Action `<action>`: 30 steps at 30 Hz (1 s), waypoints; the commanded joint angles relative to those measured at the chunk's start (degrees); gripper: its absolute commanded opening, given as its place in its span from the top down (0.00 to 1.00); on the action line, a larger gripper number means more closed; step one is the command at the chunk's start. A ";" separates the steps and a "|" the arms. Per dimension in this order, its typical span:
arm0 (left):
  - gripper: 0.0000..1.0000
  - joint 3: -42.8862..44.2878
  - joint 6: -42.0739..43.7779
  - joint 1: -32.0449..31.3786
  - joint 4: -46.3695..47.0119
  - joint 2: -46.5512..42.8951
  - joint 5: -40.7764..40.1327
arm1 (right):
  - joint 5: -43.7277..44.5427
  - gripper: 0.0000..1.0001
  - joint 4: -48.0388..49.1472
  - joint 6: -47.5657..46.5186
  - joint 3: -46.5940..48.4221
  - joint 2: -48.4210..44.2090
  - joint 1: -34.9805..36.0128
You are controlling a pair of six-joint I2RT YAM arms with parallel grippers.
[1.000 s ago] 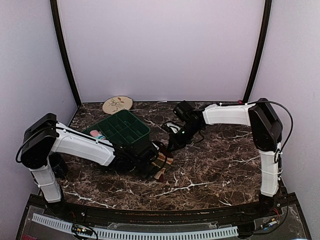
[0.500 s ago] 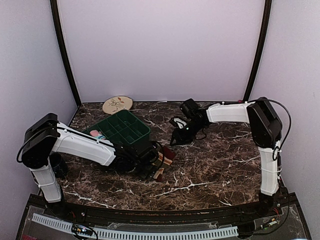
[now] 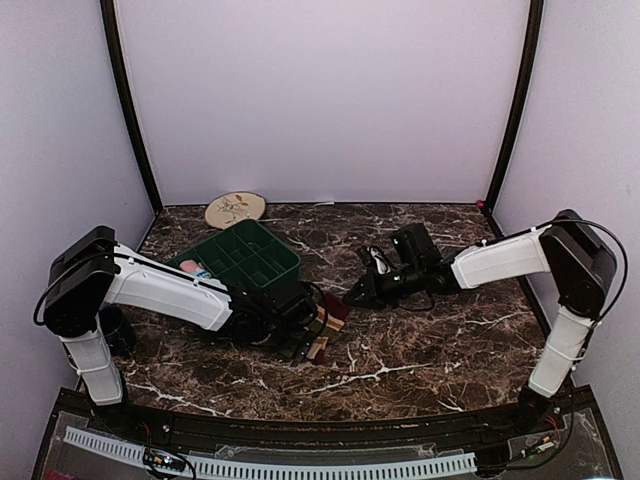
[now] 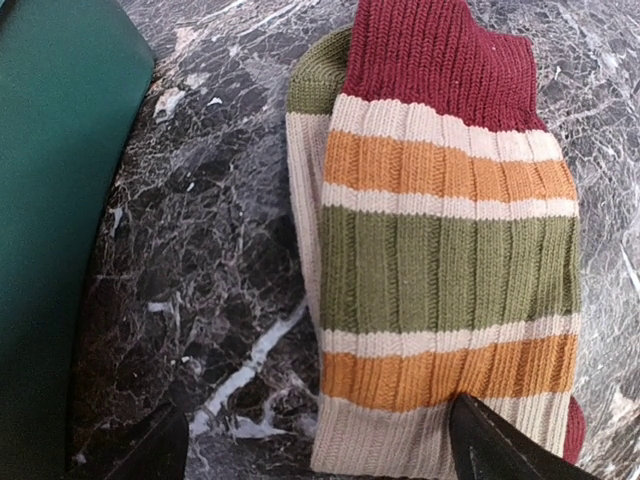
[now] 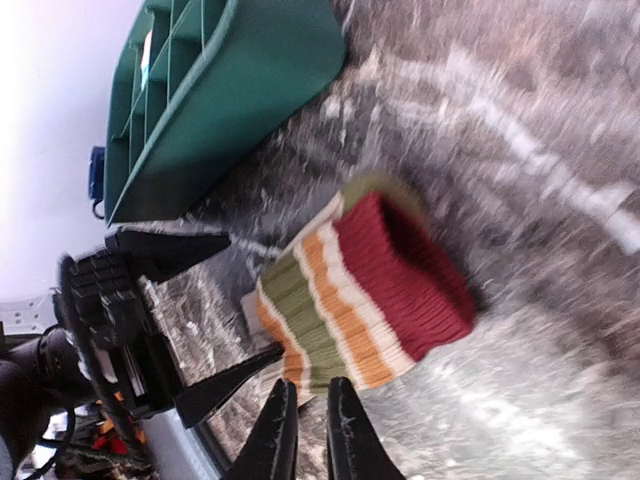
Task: Roll the socks
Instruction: Fold the sock at the center of the board, then smooth out the sock at the center of the board.
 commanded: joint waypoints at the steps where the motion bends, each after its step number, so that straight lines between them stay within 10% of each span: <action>1: 0.06 0.21 -0.68 -0.29 -3.90 -0.20 1.55 | -6.73 0.93 23.31 16.13 -6.28 2.64 3.61; 9: 0.10 0.36 -0.04 -0.29 -4.47 -0.77 2.35 | -9.48 0.99 43.45 28.83 -6.12 11.86 7.49; 30: 0.11 1.84 -2.21 -0.29 -8.01 0.46 3.98 | -6.16 1.00 31.99 24.48 0.26 23.65 9.88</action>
